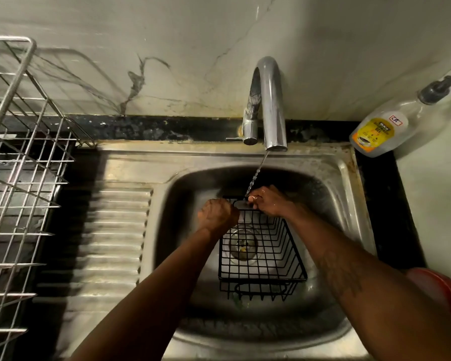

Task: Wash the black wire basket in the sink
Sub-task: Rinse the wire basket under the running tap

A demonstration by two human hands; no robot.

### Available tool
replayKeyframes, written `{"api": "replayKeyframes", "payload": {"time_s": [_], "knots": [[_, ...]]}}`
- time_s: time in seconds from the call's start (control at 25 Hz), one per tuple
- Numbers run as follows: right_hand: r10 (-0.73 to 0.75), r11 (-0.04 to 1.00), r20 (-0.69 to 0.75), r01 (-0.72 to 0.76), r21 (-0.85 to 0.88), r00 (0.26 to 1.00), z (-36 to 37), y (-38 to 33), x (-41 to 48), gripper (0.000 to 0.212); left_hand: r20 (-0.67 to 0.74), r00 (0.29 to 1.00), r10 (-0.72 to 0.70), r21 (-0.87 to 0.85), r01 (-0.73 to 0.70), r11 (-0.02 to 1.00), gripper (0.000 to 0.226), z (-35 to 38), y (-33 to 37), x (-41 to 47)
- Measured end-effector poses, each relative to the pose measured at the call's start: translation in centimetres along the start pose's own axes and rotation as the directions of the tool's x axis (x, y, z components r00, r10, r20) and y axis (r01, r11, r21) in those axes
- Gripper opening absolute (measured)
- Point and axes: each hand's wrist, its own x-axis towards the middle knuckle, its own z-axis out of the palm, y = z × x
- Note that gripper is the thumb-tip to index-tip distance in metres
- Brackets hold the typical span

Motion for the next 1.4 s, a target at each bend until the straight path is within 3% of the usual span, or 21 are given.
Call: {"api": "replayKeyframes", "payload": {"time_s": [0.12,0.28,0.4,0.6,0.76,0.88,1.12,1.24,1.4], "knots": [[0.008,0.994,-0.004,-0.008,-0.105,1.0,1.0,-0.7,0.3,0.019,0.033,0.999,0.005,0.0,-0.005,1.0,0.028,0.7,-0.3,0.1],[-0.043,0.955,0.041,0.053,-0.292,0.998,1.6,-2.5,0.6,0.034,-0.04,0.997,-0.061,-0.052,0.059,0.997,0.027,1.1,-0.5,0.2],[-0.11,0.974,0.064,0.12,-0.194,0.992,2.7,-4.1,0.6,0.03,-0.051,0.999,-0.003,-0.05,0.0,0.999,0.011,1.6,0.0,-0.2],[-0.146,0.989,0.083,0.146,0.006,0.986,2.1,-4.3,0.0,0.025,-0.052,0.998,-0.037,-0.058,0.034,0.998,0.015,1.9,-0.1,-0.5],[-0.023,1.0,0.092,0.025,-0.015,0.995,-0.6,0.4,-1.0,0.022,-0.058,0.997,-0.053,-0.049,0.05,0.998,0.021,1.2,-0.7,-0.4],[-0.019,0.996,0.095,0.027,-0.083,0.995,0.0,0.0,-0.6,0.021,-0.049,0.997,-0.064,-0.053,0.061,0.997,0.014,1.8,0.0,-0.3],[-0.128,0.991,0.043,0.127,0.041,0.991,2.8,-4.5,1.0,0.025,-0.07,0.996,-0.062,-0.084,0.056,0.995,0.023,1.8,0.2,-0.1],[-0.049,0.999,0.001,0.049,-0.009,0.999,1.1,-1.4,0.9,0.024,-0.087,0.993,-0.082,-0.037,0.079,0.996,0.017,1.0,-0.8,0.4],[0.013,0.997,0.072,-0.008,-0.075,0.997,-0.1,1.2,0.9,0.017,-0.09,0.994,-0.059,-0.021,0.058,0.998,0.015,1.0,-0.8,0.3]]}}
